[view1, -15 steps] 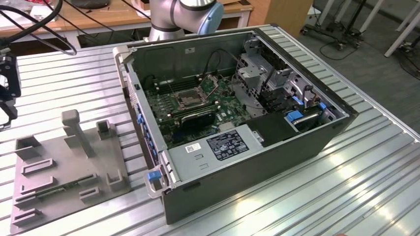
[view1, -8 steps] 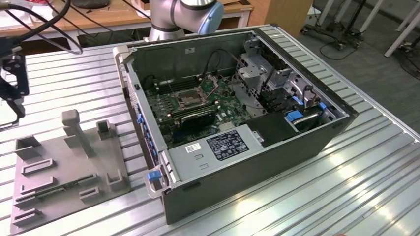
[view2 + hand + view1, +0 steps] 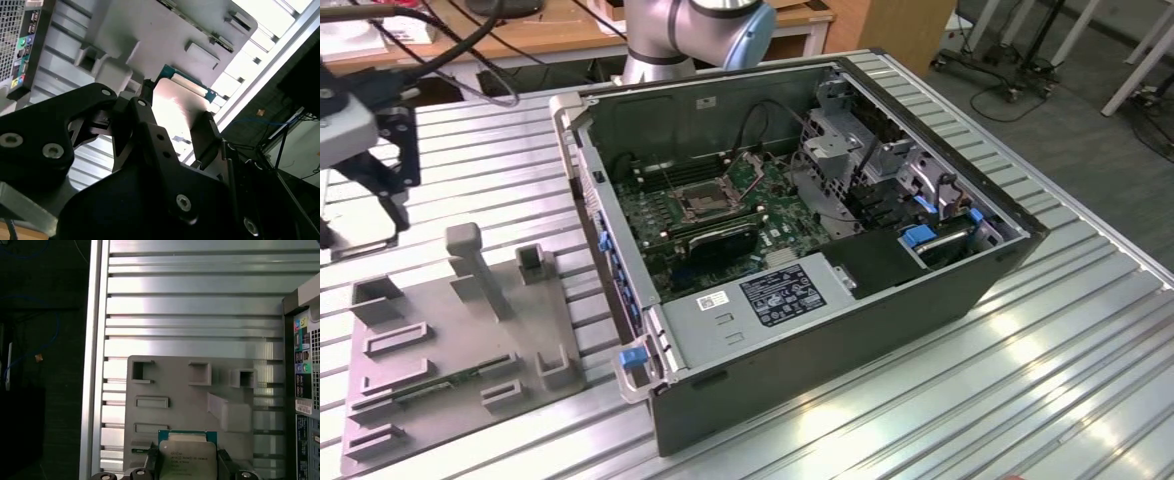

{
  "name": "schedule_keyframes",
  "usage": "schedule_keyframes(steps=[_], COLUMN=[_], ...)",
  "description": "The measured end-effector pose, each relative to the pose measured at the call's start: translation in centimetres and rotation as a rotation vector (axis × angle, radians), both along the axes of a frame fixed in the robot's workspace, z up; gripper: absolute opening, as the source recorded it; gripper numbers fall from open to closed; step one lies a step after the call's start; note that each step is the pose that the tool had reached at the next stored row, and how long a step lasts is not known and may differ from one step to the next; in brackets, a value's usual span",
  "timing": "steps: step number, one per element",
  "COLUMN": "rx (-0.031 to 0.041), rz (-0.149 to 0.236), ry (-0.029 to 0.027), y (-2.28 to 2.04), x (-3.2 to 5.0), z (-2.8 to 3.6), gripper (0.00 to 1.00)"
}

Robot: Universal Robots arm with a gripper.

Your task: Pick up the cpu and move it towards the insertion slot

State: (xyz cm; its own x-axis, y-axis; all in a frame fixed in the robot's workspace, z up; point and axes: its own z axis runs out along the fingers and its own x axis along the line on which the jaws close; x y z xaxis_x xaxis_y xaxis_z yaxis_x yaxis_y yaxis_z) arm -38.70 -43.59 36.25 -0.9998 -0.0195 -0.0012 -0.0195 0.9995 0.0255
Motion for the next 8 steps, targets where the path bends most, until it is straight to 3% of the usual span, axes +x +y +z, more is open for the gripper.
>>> schedule_keyframes(steps=[5,8], rx=[0.0000,0.0001], rz=[0.000,0.000], ry=[0.0000,-0.0001], y=[0.00,0.00], x=[2.03,2.34], z=[0.00,-0.02], gripper=[0.54,0.54])
